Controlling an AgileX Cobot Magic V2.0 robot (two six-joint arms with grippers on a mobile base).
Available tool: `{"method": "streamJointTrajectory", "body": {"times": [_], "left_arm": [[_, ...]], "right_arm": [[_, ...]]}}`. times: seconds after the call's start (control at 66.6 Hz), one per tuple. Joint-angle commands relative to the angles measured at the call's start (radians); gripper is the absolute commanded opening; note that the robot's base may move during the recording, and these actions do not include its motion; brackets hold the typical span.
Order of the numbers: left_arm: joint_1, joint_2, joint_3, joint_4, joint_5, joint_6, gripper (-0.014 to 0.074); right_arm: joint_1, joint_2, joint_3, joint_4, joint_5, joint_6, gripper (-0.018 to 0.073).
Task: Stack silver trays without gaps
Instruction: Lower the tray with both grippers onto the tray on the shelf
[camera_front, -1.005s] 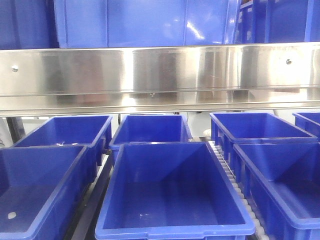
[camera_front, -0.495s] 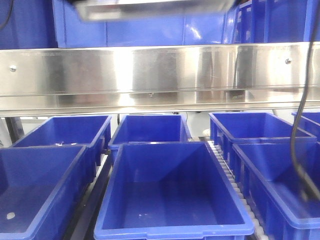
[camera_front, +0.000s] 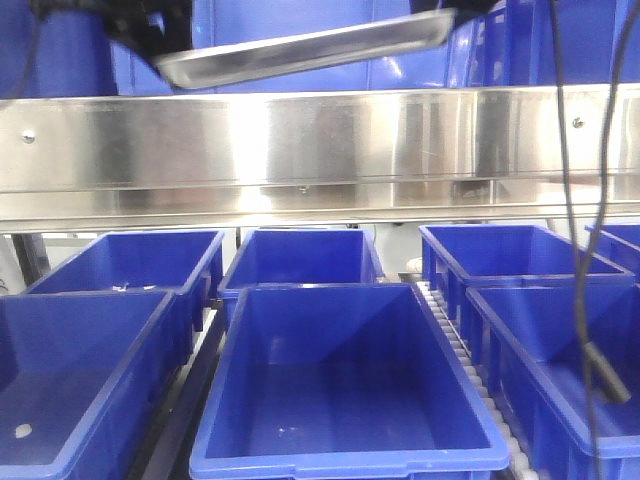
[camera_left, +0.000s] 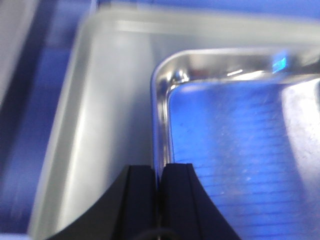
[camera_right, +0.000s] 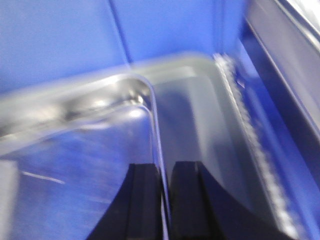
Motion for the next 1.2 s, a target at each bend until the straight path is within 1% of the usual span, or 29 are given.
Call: {"method": "streamJointTrajectory", "body": {"times": [0.0, 0.075, 0.195, 0.24, 0.315, 0.405, 0.51, 0.63, 0.705, 0.81, 0.9, 0.945, 1.02, 1.095, 1.125, 1.155, 1.185], "left_arm": [[-0.023, -0.012, -0.017, -0.068, -0.109, -0.001, 0.0035], [-0.023, -0.012, -0.017, -0.059, -0.124, -0.001, 0.0102], [-0.021, -0.012, -0.017, -0.043, -0.133, -0.001, 0.0206], [-0.017, -0.012, -0.017, -0.042, -0.134, -0.001, 0.0243], [-0.008, -0.012, -0.017, -0.042, -0.134, -0.003, 0.0272], [0.013, -0.012, -0.017, -0.042, -0.124, -0.003, 0.0280], [0.036, -0.012, -0.017, -0.042, -0.111, -0.003, 0.0280], [0.057, -0.012, -0.017, -0.038, -0.094, -0.003, 0.0280], [0.062, -0.012, -0.017, -0.012, -0.083, -0.003, 0.0278], [0.064, -0.012, -0.017, -0.005, -0.072, -0.003, 0.0277], [0.063, -0.012, -0.017, -0.010, -0.068, -0.003, 0.0269], [0.061, -0.014, -0.017, -0.016, -0.067, -0.003, 0.0234], [0.061, -0.026, -0.017, -0.029, -0.061, -0.003, 0.0109], [0.056, -0.048, -0.017, -0.029, -0.061, -0.003, -0.0033], [0.056, -0.055, -0.017, -0.029, -0.061, -0.001, -0.0031], [0.056, -0.065, -0.017, -0.029, -0.061, -0.001, -0.0008], [0.056, -0.074, -0.017, -0.029, -0.060, -0.001, 0.0000]], "right_arm": [[0.009, -0.005, -0.017, 0.021, -0.136, -0.004, 0.0013], [0.008, -0.005, -0.017, 0.021, -0.138, -0.004, 0.0057], [0.008, 0.002, -0.017, 0.021, -0.140, -0.004, 0.0170], [0.008, 0.004, -0.017, 0.021, -0.136, -0.004, 0.0196], [0.008, 0.012, -0.017, 0.021, -0.122, -0.004, 0.0230], [0.008, 0.017, -0.017, 0.019, -0.108, -0.004, 0.0253], [0.008, 0.017, -0.017, -0.017, -0.087, -0.004, 0.0282], [0.008, 0.017, -0.017, -0.030, -0.060, -0.004, 0.0305], [0.008, 0.017, -0.017, -0.040, -0.052, -0.004, 0.0311], [0.008, 0.017, -0.017, -0.042, -0.047, -0.004, 0.0311], [0.008, 0.017, -0.017, -0.042, -0.047, -0.004, 0.0305], [0.008, 0.011, -0.017, -0.042, -0.047, -0.004, 0.0284], [0.008, -0.005, -0.017, -0.042, -0.045, -0.004, 0.0187], [0.010, -0.032, -0.017, -0.042, -0.050, -0.004, 0.0062], [0.010, -0.042, -0.017, -0.042, -0.050, -0.004, 0.0020], [0.010, -0.054, -0.017, -0.042, -0.050, -0.004, -0.0015], [0.011, -0.065, -0.017, -0.042, -0.052, -0.004, -0.0020]]}}
